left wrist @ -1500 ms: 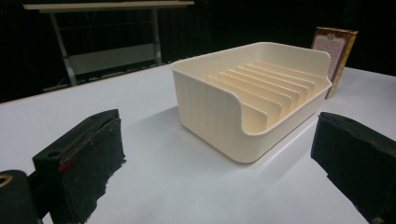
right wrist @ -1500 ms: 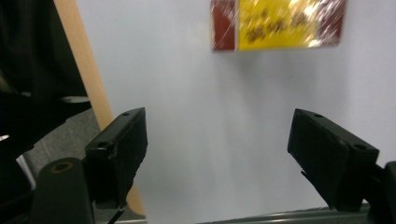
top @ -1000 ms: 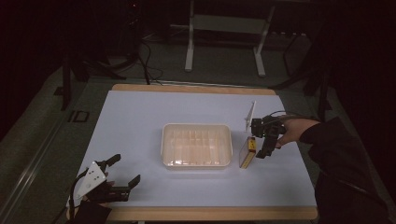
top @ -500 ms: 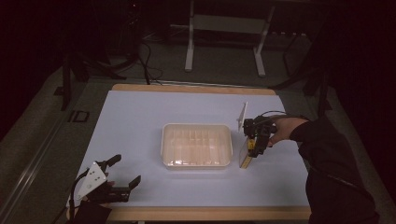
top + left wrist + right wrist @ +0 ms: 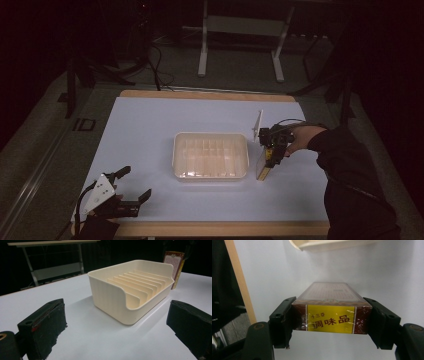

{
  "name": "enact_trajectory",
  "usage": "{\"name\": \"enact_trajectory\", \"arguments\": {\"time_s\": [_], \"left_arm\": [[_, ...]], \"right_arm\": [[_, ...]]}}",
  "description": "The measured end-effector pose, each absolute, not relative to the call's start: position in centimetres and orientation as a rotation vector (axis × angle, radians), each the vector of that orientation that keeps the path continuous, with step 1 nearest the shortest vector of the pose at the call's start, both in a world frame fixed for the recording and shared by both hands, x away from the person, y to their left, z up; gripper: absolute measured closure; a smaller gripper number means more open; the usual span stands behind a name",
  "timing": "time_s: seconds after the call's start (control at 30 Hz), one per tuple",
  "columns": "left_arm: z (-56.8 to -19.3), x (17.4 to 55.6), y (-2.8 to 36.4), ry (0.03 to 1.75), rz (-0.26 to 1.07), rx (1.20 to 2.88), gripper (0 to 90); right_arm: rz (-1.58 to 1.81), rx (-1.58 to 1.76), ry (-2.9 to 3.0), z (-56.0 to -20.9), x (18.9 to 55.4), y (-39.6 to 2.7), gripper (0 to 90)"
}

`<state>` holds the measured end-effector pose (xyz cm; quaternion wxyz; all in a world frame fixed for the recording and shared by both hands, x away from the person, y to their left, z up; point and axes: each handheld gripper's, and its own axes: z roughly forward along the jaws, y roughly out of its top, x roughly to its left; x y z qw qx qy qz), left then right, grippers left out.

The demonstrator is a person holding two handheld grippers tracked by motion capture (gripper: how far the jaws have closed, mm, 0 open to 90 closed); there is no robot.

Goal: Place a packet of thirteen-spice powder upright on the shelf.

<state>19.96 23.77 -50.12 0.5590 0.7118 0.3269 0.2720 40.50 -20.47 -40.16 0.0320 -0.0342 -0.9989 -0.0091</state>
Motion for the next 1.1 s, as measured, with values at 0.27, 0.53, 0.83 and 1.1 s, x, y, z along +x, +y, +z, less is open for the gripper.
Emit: {"name": "enact_trajectory", "arguments": {"time_s": [0.27, 0.53, 0.83, 1.1], "left_arm": [[-50.1, 19.9, 23.8, 0.77, 0.639, 1.676, 2.7], [-50.1, 20.0, 23.7, 0.769, 0.633, 1.678, 2.7], [-50.1, 20.0, 23.6, 0.764, 0.628, 1.679, 2.7], [-50.1, 19.9, 23.6, 0.763, 0.621, 1.674, 2.7]], "right_arm": [[-0.019, -0.056, -3.066, -39.4, 40.1, -20.7, 31.4], [-0.028, -0.02, -3.061, -38.0, 39.6, -20.8, 31.5], [-0.021, -0.019, -3.072, -36.1, 39.3, -20.7, 31.5], [-0.018, -0.01, -3.087, -34.0, 38.9, -20.4, 31.6]]}}
